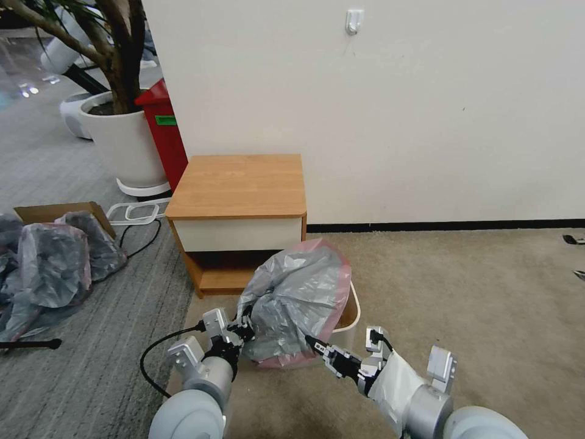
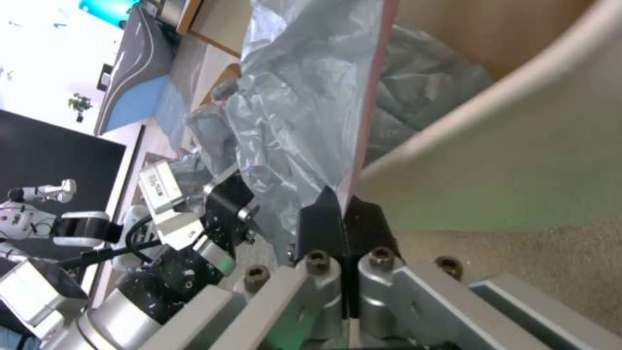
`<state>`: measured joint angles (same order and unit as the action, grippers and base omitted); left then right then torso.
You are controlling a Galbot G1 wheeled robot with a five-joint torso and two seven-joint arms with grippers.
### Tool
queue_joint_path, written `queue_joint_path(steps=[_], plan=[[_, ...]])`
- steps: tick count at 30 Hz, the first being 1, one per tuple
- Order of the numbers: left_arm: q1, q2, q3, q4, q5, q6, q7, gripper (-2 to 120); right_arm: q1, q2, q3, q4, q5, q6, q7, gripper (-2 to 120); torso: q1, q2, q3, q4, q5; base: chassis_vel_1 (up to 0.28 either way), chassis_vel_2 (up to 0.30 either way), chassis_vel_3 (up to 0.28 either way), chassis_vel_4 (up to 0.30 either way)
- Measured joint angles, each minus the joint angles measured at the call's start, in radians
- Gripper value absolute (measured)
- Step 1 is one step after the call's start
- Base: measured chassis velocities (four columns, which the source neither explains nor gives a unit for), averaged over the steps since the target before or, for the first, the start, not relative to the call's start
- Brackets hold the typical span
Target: Pick up the garbage bag from the table and place it over the trash can.
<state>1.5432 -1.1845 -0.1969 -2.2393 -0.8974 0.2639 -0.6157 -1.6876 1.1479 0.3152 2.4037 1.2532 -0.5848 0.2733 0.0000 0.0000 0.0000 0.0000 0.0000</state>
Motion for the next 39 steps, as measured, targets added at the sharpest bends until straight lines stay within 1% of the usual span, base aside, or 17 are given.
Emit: queue_joint_path(steps=[4,13,19,25,33,35,36,39], plan=[[-0.008,-0.002,0.003,0.010,-0.001,0.007,-0.008,7,-0.002,0.003,0.001,-0.001,-0.011,0.001,-0.003,0,0.000,0.000,0.000,0.0000,0.0000,0.000,0.000,0.000,0.000],[-0.028,0.009,-0.016,0.027,-0.034,0.009,-0.027,7,-0.022,-0.022,0.058,0.037,-0.018,0.010,0.014,0,0.000,0.000,0.000,0.0000,0.0000,0.000,0.000,0.000,0.000],[-0.038,0.012,-0.021,0.030,-0.058,0.009,-0.031,7,-0.027,-0.027,0.093,0.041,-0.017,0.026,0.031,0,0.000,0.000,0.000,0.0000,0.0000,0.000,0.000,0.000,0.000],[-0.043,0.017,-0.028,0.033,-0.072,0.010,-0.034,6,-0.026,-0.011,0.133,0.028,-0.017,0.044,0.061,0,0.000,0.000,0.000,0.0000,0.0000,0.000,0.000,0.000,0.000],[-0.046,0.021,-0.031,0.033,-0.083,0.010,-0.035,6,-0.031,0.007,0.144,0.025,-0.023,0.048,0.073,0,0.000,0.000,0.000,0.0000,0.0000,0.000,0.000,0.000,0.000],[-0.047,0.020,-0.031,0.034,-0.086,0.010,-0.034,6,-0.033,0.018,0.146,0.038,-0.037,0.048,0.090,0,0.000,0.000,0.000,0.0001,0.0001,0.000,0.000,0.000,0.000],[-0.049,0.020,-0.033,0.038,-0.090,0.010,-0.035,6,-0.045,0.032,0.160,0.070,-0.057,0.048,0.102,0,0.000,0.000,0.000,0.0000,0.0000,0.000,0.000,0.000,0.000],[-0.051,0.021,-0.034,0.042,-0.093,0.010,-0.035,6,-0.058,0.043,0.182,0.091,-0.078,0.051,0.105,2,0.000,0.000,0.000,0.0000,-0.0003,0.000,0.000,0.000,0.000]])
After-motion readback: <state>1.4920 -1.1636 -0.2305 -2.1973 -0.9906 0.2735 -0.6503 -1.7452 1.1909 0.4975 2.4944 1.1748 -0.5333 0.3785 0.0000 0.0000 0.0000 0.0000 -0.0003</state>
